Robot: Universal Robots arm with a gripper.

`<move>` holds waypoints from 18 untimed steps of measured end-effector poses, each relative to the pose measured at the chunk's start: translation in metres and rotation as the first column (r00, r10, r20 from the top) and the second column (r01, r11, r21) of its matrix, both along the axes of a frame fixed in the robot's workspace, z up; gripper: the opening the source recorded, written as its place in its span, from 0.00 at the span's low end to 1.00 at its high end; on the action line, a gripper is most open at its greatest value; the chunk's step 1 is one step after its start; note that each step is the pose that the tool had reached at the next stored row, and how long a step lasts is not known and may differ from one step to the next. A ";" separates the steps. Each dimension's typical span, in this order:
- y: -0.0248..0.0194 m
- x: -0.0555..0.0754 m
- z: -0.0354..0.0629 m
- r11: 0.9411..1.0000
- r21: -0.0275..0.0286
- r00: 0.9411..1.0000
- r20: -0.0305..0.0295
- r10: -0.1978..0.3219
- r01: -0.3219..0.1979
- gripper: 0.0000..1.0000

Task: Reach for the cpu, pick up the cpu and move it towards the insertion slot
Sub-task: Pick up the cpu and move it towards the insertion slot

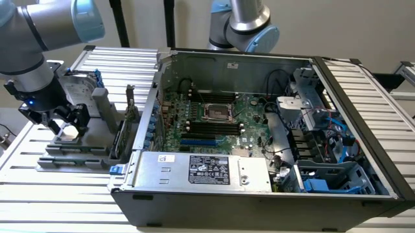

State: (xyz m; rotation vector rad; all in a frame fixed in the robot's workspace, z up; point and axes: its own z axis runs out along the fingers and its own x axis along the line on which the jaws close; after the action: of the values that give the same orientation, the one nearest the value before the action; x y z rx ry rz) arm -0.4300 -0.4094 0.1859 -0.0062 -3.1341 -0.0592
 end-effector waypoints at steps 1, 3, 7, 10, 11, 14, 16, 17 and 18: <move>0.0000 0.000 -0.0001 1.000 0.000 1.000 0.000 0.000 0.000 0.71; 0.0000 0.000 -0.0003 1.000 0.000 1.000 0.000 0.000 0.000 0.71; 0.0000 0.000 -0.0005 1.000 0.000 1.000 0.000 0.000 0.000 0.69; 0.0000 0.000 -0.0005 1.000 0.000 1.000 0.000 0.000 0.000 0.62; 0.0000 0.000 -0.0005 1.000 0.000 1.000 0.000 0.000 0.000 0.62; 0.0000 0.000 -0.0006 1.000 0.000 1.000 0.000 0.000 0.000 0.62; 0.0001 0.000 -0.0005 1.000 0.000 1.000 0.000 0.000 0.000 0.55; 0.0001 0.000 -0.0005 1.000 0.000 1.000 0.000 0.000 0.000 0.55; 0.0001 0.000 -0.0005 1.000 0.000 1.000 0.000 0.000 0.000 0.55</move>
State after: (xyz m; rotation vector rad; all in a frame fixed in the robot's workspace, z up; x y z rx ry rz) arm -0.4298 -0.4093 0.1854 -0.0061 -3.1342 -0.0589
